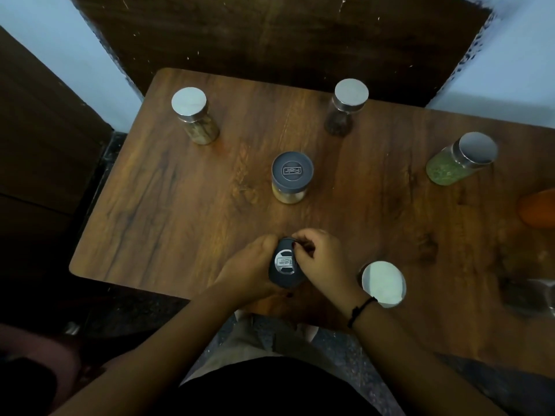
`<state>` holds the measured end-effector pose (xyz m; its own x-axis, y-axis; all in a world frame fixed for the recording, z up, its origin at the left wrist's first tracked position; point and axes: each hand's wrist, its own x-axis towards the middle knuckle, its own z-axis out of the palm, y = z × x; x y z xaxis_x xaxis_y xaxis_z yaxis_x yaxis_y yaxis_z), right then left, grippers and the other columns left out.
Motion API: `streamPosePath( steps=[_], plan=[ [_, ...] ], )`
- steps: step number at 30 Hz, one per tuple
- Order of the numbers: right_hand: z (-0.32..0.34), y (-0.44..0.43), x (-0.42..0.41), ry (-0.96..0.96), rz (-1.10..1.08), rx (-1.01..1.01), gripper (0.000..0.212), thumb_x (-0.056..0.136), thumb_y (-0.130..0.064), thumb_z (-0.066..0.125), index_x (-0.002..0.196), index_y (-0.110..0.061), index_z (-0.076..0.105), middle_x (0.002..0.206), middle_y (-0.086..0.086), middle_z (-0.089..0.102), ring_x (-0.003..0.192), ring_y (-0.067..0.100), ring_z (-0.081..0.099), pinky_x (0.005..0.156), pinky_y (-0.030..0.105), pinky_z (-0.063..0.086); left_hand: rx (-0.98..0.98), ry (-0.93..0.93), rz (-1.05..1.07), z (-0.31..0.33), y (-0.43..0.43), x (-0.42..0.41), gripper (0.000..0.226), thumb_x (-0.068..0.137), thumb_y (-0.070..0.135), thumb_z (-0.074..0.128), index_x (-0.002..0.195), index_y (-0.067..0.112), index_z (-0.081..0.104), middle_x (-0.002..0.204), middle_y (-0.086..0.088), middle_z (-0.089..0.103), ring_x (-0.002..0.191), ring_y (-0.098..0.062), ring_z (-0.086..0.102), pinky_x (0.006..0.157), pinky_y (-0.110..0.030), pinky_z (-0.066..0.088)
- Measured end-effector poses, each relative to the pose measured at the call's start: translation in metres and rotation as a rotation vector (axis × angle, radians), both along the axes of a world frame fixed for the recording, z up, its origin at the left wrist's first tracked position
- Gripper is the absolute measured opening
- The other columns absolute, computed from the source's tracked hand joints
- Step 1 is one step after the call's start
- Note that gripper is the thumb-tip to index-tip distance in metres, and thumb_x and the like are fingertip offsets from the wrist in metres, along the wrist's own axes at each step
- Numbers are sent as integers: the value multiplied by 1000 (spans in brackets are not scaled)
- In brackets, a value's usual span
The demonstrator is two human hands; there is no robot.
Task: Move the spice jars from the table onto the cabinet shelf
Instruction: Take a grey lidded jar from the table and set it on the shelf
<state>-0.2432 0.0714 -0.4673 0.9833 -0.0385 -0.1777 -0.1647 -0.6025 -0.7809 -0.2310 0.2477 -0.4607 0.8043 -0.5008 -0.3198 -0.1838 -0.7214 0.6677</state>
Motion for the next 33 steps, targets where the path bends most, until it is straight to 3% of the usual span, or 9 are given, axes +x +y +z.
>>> streamPosePath(
  steps=[3, 5, 10, 13, 17, 21, 24, 28, 33],
  plan=[
    [7, -4, 3, -50, -13, 38, 19, 88, -14, 66, 106, -11, 71, 102, 5, 69, 91, 13, 64, 76, 19, 55, -76, -58, 82, 4, -2, -2, 83, 60, 64, 76, 126, 20, 53, 113, 6, 61, 100, -8, 59, 83, -34, 54],
    [15, -7, 7, -77, -20, 88, 21, 90, -15, 66, 110, -11, 69, 106, 5, 68, 96, 14, 65, 81, 26, 57, -120, -83, 129, 12, -1, 4, 83, 58, 60, 82, 125, 22, 51, 113, 8, 61, 100, -6, 60, 83, -32, 55],
    [49, -8, 22, -146, -62, 224, 29, 95, -18, 62, 124, -13, 64, 118, 0, 67, 107, 8, 64, 87, 19, 54, -334, -99, 208, 44, 1, 26, 87, 61, 41, 93, 130, 30, 42, 126, 16, 57, 117, 2, 57, 95, -18, 48],
    [71, -8, 31, -202, -106, 354, 27, 98, -14, 57, 124, -12, 64, 118, -5, 67, 110, 2, 63, 89, 16, 51, -485, -94, 262, 63, 4, 37, 83, 62, 40, 91, 130, 34, 44, 128, 19, 58, 122, -3, 58, 101, -25, 48],
    [97, -8, 38, -301, -160, 487, 28, 102, -12, 49, 126, -7, 62, 122, -1, 67, 116, 6, 62, 95, 21, 51, -675, 6, 396, 88, 7, 50, 73, 62, 38, 85, 127, 29, 51, 123, 11, 66, 118, -9, 63, 95, -27, 52],
    [115, -8, 42, -337, -213, 553, 30, 101, -6, 45, 129, -7, 59, 122, 1, 67, 111, 7, 64, 84, 20, 54, -791, 24, 415, 122, 5, 63, 62, 71, 39, 75, 128, 23, 53, 121, 11, 69, 116, -11, 64, 89, -23, 53],
    [125, -6, 43, -359, -222, 624, 32, 98, -18, 48, 128, -12, 59, 122, -2, 67, 114, 10, 64, 91, 27, 55, -815, 0, 401, 145, 6, 73, 65, 76, 44, 69, 133, 20, 51, 125, 8, 66, 119, -13, 62, 91, -27, 55],
    [144, -5, 39, -290, -133, 702, 34, 94, -37, 57, 127, -26, 56, 118, -27, 64, 115, -2, 60, 87, 14, 50, -866, 8, 390, 171, 8, 80, 76, 74, 58, 72, 136, 19, 50, 126, 2, 65, 118, -19, 62, 90, -31, 57],
    [164, -2, 36, -152, 82, 803, 89, 68, -71, 70, 139, -24, 43, 121, -18, 66, 113, 4, 63, 85, 17, 52, -929, 36, 366, 195, 7, 82, 87, 69, 73, 72, 133, 17, 54, 120, -5, 67, 108, -26, 66, 80, -34, 59]
  ],
)
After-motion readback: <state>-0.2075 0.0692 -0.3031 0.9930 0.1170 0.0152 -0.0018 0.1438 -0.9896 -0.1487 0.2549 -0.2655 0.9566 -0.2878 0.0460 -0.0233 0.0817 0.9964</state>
